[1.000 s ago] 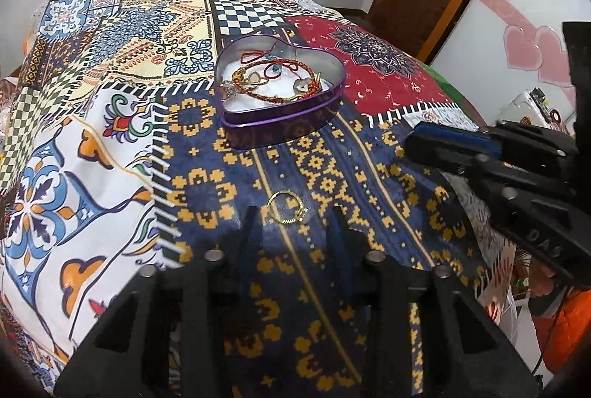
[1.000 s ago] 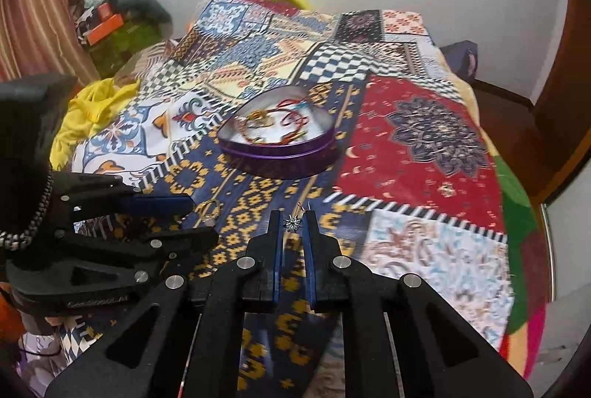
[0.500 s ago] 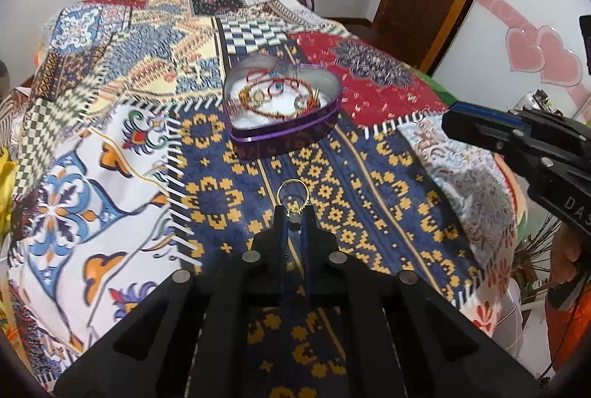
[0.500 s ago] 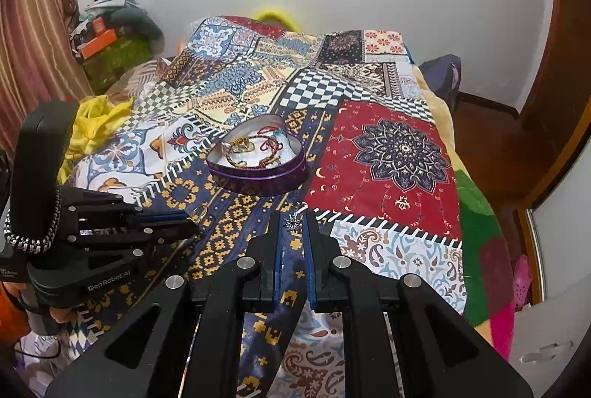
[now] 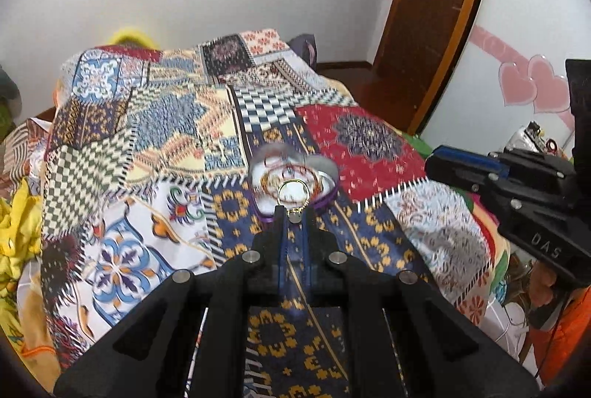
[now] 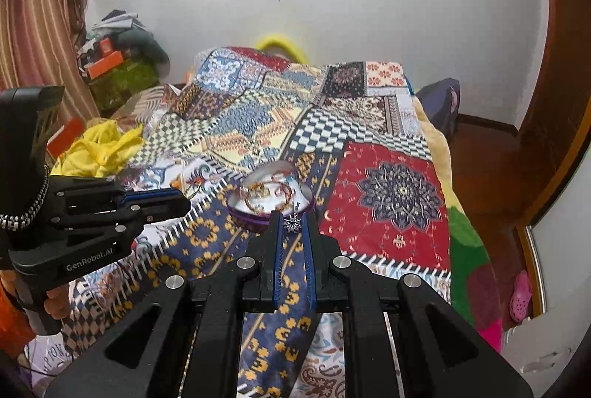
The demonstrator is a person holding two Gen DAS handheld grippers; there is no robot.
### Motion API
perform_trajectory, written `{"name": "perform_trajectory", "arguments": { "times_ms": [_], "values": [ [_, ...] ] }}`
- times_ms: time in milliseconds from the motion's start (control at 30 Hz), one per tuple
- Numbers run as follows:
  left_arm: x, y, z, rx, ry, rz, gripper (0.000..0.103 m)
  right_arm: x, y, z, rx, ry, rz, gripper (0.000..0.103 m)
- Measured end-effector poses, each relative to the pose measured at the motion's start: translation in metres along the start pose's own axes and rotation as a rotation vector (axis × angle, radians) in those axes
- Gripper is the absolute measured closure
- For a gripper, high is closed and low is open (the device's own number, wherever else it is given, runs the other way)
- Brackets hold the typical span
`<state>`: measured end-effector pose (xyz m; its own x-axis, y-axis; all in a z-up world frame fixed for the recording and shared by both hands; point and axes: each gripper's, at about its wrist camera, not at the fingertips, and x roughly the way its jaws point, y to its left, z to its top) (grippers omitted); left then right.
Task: Organize jewelry
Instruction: 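Lower both held pieces into the heart tin and open both tools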
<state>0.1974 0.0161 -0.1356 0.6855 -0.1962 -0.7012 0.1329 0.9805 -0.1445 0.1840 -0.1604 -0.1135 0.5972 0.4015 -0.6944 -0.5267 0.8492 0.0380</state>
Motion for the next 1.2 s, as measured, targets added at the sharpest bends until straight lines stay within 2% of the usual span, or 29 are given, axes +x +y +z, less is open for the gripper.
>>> {"name": "perform_trajectory", "arguments": {
  "times_ms": [300, 500, 633, 900, 1200],
  "values": [
    [0.003, 0.005, 0.014, 0.010, -0.038, 0.014, 0.098, 0.003, 0.006, 0.020, -0.006, -0.048, 0.028, 0.094],
    [0.022, 0.011, 0.017, 0.015, -0.021, 0.029, 0.098, 0.019, 0.010, 0.028, -0.004, -0.049, 0.048, 0.094],
    [0.036, 0.016, 0.018, 0.009, 0.001, 0.025, 0.098, 0.040, 0.011, 0.029, -0.007, -0.016, 0.055, 0.094],
    [0.065, 0.028, 0.019, -0.017, 0.047, -0.014, 0.098, 0.091, 0.009, 0.025, -0.019, 0.114, 0.084, 0.094],
    [0.091, 0.032, 0.021, -0.039, 0.104, -0.059, 0.098, 0.114, -0.005, 0.007, 0.021, 0.219, 0.116, 0.093]
  ]
}}
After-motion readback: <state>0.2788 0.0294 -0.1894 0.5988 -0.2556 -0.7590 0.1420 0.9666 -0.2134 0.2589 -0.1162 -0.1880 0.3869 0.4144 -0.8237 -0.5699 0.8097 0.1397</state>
